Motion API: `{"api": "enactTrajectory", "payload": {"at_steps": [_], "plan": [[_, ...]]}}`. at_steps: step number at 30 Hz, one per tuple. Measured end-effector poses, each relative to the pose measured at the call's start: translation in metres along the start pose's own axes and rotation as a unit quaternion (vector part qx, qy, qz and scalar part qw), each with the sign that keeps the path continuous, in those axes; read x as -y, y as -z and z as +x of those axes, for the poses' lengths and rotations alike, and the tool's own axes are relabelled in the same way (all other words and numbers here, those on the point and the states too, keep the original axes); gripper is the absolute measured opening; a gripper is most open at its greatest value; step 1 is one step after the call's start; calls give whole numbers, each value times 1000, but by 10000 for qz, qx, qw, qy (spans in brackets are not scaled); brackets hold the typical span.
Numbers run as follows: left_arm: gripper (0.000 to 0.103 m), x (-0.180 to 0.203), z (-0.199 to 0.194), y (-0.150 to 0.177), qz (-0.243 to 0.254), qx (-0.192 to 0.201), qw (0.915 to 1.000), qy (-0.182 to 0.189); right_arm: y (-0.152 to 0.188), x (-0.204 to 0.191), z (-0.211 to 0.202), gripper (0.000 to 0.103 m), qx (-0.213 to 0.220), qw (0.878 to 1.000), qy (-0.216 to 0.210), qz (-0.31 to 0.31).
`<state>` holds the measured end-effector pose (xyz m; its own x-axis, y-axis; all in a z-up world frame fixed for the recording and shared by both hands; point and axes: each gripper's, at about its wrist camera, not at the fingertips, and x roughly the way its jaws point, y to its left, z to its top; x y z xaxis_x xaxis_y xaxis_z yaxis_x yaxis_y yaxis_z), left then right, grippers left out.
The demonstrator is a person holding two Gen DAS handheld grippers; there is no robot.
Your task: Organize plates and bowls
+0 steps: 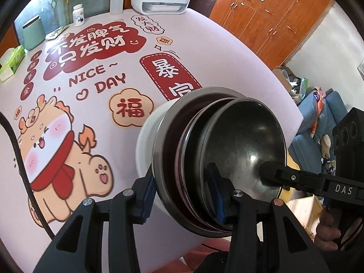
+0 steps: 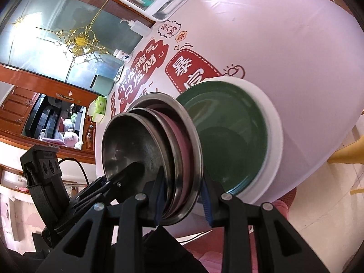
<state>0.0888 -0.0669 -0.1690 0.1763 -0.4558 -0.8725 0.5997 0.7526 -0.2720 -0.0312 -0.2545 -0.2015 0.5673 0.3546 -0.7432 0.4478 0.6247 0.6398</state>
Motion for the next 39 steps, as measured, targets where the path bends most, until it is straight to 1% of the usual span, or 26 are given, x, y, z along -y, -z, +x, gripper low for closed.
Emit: {"api": "enactTrajectory", "payload": {"at_steps": [6, 13, 22, 30, 34, 37, 39], "plan": [[41, 14, 14, -1, -237, -78, 9996, -117, -15, 17, 1, 28, -239, 9997, -16, -99], [41, 21, 27, 3, -623, -167, 9975, -284, -28, 31, 8, 28, -616, 9978, -36, -263], [42, 22, 37, 2, -1064, -228, 9929, -490, -48, 34, 23, 28, -1084, 9923, -79, -593], [42, 22, 43, -7, -1424, -293, 9877, -580, -72, 26, 31, 31, -1482, 9834, 64, -1048], [42, 22, 46, -7, -1638, -383, 9841, -572, -81, 20, 35, 31, -1728, 9761, 252, -1294], [42, 23, 46, -8, -1703, -412, 9823, -665, -81, 15, 35, 33, -1795, 9724, 336, -1453], [42, 23, 42, -9, -1755, -321, 9811, -751, -80, 11, 36, 33, -1788, 9694, 424, -1629]]}}
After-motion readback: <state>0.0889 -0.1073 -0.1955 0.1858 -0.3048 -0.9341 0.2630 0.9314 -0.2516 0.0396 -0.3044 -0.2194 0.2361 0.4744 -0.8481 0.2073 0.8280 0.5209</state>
